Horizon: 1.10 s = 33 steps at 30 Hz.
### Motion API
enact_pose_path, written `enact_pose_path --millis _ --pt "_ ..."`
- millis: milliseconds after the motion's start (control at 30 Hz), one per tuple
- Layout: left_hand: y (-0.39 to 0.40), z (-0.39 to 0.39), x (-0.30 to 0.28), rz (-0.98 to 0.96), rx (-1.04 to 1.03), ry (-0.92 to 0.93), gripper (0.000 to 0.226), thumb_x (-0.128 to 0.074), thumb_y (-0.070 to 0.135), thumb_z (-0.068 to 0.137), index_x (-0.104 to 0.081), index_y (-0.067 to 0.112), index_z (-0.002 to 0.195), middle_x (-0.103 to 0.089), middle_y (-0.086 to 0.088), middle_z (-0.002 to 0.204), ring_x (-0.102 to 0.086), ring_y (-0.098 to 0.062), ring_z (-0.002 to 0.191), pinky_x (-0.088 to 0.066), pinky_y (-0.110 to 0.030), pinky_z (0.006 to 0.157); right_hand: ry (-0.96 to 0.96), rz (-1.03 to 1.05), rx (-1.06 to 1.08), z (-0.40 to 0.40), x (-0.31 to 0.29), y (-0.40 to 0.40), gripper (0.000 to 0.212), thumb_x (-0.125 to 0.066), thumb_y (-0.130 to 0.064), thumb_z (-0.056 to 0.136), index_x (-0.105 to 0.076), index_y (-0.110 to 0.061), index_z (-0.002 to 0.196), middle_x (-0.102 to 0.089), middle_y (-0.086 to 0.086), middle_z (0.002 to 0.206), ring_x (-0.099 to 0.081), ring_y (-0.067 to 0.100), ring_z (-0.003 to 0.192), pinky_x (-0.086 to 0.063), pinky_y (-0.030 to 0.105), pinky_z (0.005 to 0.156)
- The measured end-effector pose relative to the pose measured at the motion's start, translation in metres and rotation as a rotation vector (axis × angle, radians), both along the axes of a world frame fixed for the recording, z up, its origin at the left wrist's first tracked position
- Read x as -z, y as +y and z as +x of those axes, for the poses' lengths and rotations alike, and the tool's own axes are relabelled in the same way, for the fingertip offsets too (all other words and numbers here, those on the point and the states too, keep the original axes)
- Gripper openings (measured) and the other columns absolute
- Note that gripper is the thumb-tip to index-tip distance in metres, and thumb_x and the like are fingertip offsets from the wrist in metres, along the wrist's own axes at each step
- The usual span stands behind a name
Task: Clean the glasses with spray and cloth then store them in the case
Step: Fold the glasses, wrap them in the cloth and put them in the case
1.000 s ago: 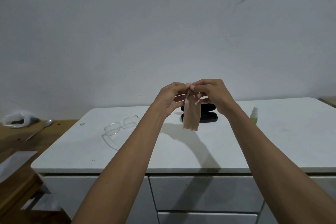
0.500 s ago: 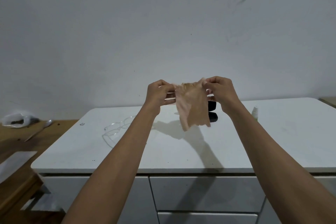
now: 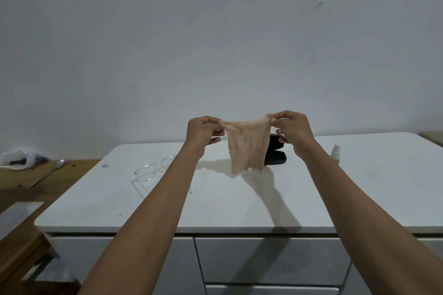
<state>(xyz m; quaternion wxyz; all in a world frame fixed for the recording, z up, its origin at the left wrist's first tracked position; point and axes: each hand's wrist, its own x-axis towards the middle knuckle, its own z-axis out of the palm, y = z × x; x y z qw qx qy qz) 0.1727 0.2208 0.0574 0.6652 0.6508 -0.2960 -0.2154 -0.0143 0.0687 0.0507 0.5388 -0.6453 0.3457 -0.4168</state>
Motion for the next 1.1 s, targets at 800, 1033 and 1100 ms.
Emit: enact_pose_path --millis 800,1033,1100 --pt "0.072 -0.028 0.069 0.694 0.679 -0.411 0.021 -0.06 0.005 0.075 -0.08 0.0 0.082 -0.077 -0.004 0.075 -0.061 -0.017 0.073 -0.042 -0.022 0.056 1.049 -0.085 -0.675 -0.048 0.047 0.037 0.018 -0.073 -0.012 0.083 -0.085 -0.018 0.095 -0.074 0.0 0.086 -0.051 0.017 0.075 -0.054 0.032 0.07" --pt "0.056 -0.021 0.071 0.589 0.415 -0.486 0.017 -0.064 0.019 0.087 -0.078 0.009 0.086 -0.078 -0.004 0.083 -0.058 -0.013 0.066 -0.046 -0.024 0.058 0.84 -0.19 -0.394 -0.039 0.056 0.027 0.016 -0.071 -0.026 0.093 -0.08 -0.012 0.096 -0.076 -0.001 0.077 -0.052 0.014 0.06 -0.043 0.022 0.052" --pt "0.042 -0.017 0.08 0.588 0.251 -0.595 0.013 -0.069 0.022 0.09 -0.077 0.014 0.085 -0.077 0.0 0.082 -0.061 -0.01 0.069 -0.047 -0.022 0.062 0.759 -0.227 -0.251 -0.027 0.067 0.022 0.011 -0.071 -0.021 0.093 -0.079 -0.013 0.09 -0.074 -0.001 0.076 -0.059 0.013 0.065 -0.047 0.023 0.055"
